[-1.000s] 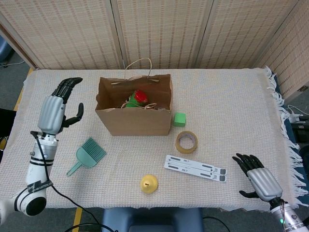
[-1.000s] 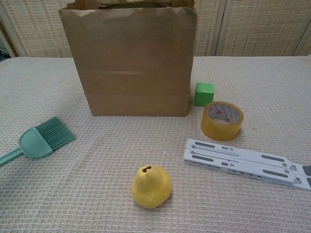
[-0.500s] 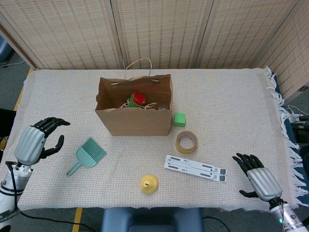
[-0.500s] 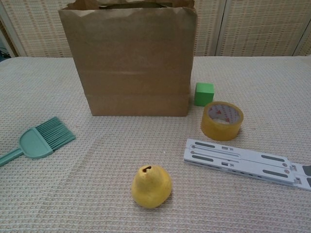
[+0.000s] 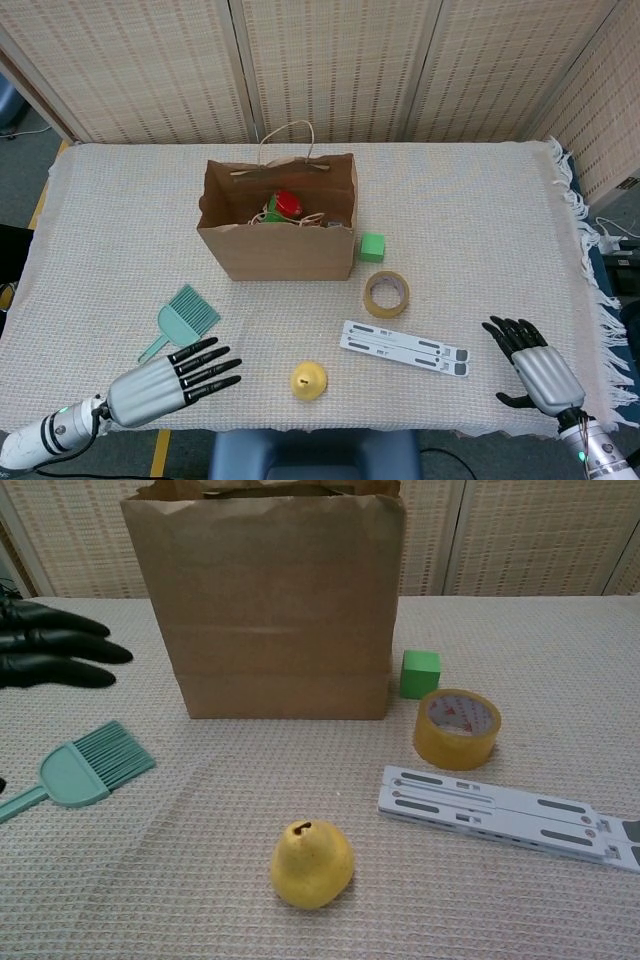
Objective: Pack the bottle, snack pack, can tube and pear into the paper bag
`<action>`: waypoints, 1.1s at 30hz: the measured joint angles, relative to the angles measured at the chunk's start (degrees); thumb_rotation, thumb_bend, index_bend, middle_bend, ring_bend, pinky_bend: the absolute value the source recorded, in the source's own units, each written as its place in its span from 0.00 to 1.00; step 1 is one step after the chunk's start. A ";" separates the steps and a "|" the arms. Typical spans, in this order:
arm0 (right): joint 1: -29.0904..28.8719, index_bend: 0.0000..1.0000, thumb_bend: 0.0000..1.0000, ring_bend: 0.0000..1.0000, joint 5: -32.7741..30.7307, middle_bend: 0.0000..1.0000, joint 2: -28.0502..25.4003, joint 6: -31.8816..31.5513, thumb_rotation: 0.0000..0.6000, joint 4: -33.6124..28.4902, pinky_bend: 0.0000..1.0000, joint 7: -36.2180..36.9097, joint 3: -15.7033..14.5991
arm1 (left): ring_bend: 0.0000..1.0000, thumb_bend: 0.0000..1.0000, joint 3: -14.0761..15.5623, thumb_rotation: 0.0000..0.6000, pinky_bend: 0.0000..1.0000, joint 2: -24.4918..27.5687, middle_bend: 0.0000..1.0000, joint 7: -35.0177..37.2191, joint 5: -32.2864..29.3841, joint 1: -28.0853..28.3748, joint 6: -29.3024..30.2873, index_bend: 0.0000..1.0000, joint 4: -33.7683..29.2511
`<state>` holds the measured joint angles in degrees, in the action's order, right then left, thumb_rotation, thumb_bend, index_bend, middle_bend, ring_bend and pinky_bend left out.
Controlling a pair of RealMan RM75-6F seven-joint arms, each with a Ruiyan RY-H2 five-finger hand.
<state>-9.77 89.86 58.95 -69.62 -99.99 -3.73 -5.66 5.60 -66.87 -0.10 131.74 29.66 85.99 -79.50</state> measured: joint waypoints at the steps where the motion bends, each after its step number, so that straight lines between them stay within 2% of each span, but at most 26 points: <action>1: -0.01 0.00 0.03 0.00 0.00 0.00 -0.03 0.00 1.00 0.00 0.00 0.07 0.01 | 0.00 0.35 0.52 1.00 0.11 -0.25 0.00 -0.78 0.72 0.57 -1.12 0.00 -0.18; 7: -0.09 0.00 0.03 0.00 0.01 0.00 -0.12 0.33 1.00 0.01 0.00 0.09 -0.11 | 0.00 0.35 2.21 1.00 0.10 -2.80 0.00 -3.87 1.83 4.31 -9.08 0.00 -2.36; 16: -0.19 0.00 0.03 0.00 -0.63 0.00 -0.41 0.83 1.00 -0.37 0.00 0.25 -0.11 | 0.00 0.35 1.15 1.00 0.10 -8.52 0.00 -6.73 -1.79 8.99 -18.46 0.00 -4.36; 23: -0.49 0.00 0.03 0.00 -0.70 0.00 -0.68 1.52 1.00 -0.85 0.00 0.52 -0.19 | 0.00 0.36 0.18 1.00 0.10 -13.15 0.00 -7.69 -4.68 12.69 -24.21 0.00 -3.40; 28: -0.10 0.00 0.03 0.00 2.00 0.00 0.11 -1.91 1.00 -0.18 0.00 5.45 0.32 | 0.00 0.36 0.20 1.00 0.10 -16.26 0.00 -7.86 -6.93 14.34 -26.21 0.00 -1.43; 33: 0.88 0.00 0.03 0.00 7.00 0.00 2.38 -9.96 1.00 3.53 0.00 13.02 1.18 | 0.00 0.36 1.42 1.00 0.10 -18.04 0.00 -8.01 -8.40 15.24 -27.24 0.00 0.32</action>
<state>-8.89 96.86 61.33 -79.58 -96.47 9.29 -4.48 7.02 -84.90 -8.11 123.34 44.90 58.75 -79.18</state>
